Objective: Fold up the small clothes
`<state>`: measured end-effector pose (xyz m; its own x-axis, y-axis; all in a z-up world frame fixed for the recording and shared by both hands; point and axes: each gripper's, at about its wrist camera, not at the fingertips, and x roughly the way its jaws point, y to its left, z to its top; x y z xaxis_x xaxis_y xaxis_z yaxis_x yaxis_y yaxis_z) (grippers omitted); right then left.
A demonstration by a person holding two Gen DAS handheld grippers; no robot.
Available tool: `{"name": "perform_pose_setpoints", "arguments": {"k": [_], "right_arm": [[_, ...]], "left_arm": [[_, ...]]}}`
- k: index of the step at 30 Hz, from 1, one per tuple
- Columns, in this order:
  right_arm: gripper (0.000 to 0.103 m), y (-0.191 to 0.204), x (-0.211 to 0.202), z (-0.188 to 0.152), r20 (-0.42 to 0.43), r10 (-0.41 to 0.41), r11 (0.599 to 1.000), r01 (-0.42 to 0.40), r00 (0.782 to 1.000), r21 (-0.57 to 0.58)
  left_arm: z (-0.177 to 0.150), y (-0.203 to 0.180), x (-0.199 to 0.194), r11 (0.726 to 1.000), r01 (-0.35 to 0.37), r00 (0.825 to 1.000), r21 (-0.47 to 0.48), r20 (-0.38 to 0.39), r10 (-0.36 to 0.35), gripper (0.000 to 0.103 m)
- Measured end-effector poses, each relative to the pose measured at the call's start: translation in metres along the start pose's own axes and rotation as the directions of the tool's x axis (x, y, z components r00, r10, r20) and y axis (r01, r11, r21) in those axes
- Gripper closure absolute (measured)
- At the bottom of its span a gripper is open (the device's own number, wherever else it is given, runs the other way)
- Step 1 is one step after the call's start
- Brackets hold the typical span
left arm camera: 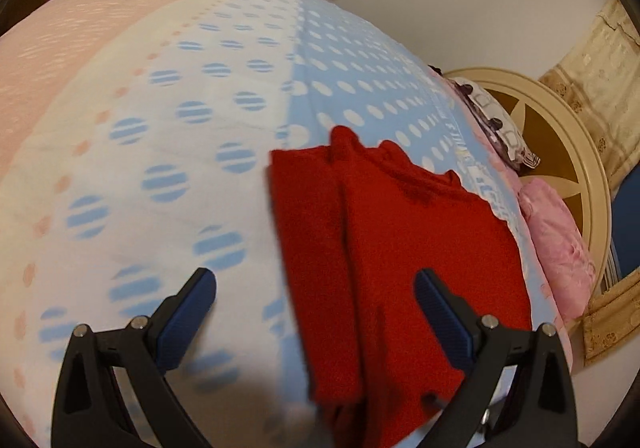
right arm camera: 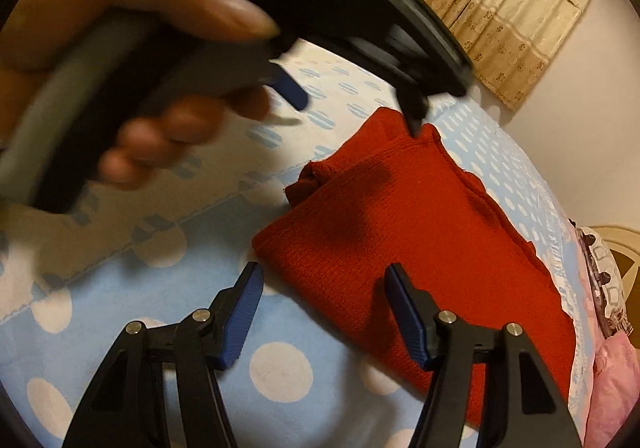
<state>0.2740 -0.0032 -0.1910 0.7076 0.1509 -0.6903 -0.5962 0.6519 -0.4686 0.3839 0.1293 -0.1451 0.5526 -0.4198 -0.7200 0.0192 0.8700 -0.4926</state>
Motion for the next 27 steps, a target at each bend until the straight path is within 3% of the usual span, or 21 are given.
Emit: {"name": "perform_pose_setpoints", "arguments": {"k": [6,10,12,14,15,18,20,22,27], "right_arm": [[0.045,0.002,0.001,-0.002,0.014,-0.005,1.000,0.005,1.000,-0.005],[0.045,0.002,0.004,-0.001,0.018,-0.023,1.000,0.023,1.000,-0.012],[0.048,0.004,0.004,0.000,0.023,-0.038,0.999,0.039,0.999,-0.024],[0.055,0.007,0.004,0.000,0.026,-0.038,0.998,0.039,0.999,-0.041],[0.059,0.009,0.004,0.000,0.027,-0.041,0.998,0.042,0.999,-0.047],[0.075,0.012,0.004,-0.001,0.022,-0.035,0.997,0.036,0.999,-0.066],[0.089,0.010,0.005,-0.001,0.017,-0.035,0.998,0.035,0.999,-0.060],[0.094,0.007,0.001,-0.002,0.024,-0.031,0.998,0.032,0.999,-0.046],[0.095,-0.007,-0.020,0.000,0.068,-0.051,0.999,0.052,0.996,-0.017]], "left_arm": [[0.009,-0.009,0.023,1.000,0.010,1.000,0.015,-0.028,-0.010,0.004],[0.012,-0.013,0.031,0.998,0.002,0.999,0.055,-0.045,0.001,0.011],[0.015,-0.015,0.034,0.997,0.000,0.999,0.077,-0.051,0.004,0.024],[0.019,-0.014,0.036,0.997,0.005,0.998,0.079,-0.061,0.000,0.029],[0.021,-0.013,0.037,0.997,0.025,0.998,0.071,-0.063,-0.021,0.041],[0.022,-0.016,0.041,0.996,0.026,0.996,0.090,-0.082,-0.019,0.053],[0.021,-0.017,0.042,0.994,0.042,0.995,0.103,-0.096,-0.033,0.083],[0.023,-0.011,0.040,0.996,0.068,0.994,0.060,-0.095,-0.062,0.084],[0.028,-0.003,0.032,0.990,0.142,0.987,-0.013,-0.071,-0.143,0.086]]}}
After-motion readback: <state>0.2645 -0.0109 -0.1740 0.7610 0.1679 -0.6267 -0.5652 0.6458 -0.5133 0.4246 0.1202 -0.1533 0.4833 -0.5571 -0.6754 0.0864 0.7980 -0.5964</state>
